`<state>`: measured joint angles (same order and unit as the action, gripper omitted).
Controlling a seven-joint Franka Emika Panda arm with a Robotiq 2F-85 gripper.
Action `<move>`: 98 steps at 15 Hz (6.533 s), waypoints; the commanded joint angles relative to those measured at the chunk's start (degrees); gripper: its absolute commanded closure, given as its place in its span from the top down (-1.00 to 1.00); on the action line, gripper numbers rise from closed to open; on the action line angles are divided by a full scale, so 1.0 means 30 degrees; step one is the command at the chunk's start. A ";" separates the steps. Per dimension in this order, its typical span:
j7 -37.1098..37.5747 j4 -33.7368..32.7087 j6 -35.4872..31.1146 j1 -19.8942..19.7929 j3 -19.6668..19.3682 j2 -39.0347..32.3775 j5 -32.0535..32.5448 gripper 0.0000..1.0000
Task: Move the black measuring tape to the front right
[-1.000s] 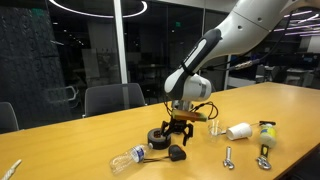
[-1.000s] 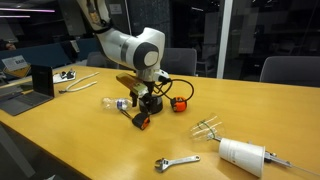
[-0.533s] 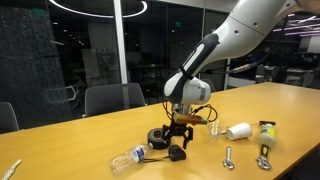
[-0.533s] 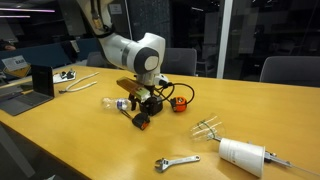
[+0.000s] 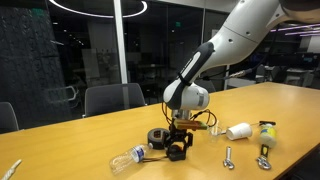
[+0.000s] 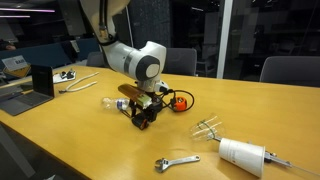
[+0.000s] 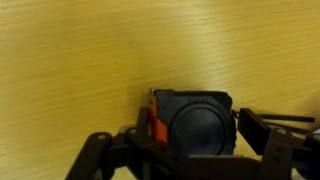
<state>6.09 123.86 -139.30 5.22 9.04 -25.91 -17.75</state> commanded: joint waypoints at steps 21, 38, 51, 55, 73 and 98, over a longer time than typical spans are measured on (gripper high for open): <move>0.4774 0.1801 0.0099 -0.1037 -0.7710 0.3303 0.9476 0.10; 1.2183 0.3995 0.1290 -0.6111 -0.9458 0.9981 1.4708 0.10; 1.5542 0.8218 -0.0386 -0.8683 -0.9766 0.9719 1.5286 0.10; 1.4106 0.9031 -0.2530 -0.9001 -0.9977 0.9324 1.3550 0.10; 0.4694 0.9023 -0.4219 -0.8794 -1.0060 0.5744 0.1073 0.90; 0.6864 0.6585 0.5336 -0.3793 -0.4557 1.5895 1.0372 1.00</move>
<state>31.39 139.74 -125.89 -7.94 -8.45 13.31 16.34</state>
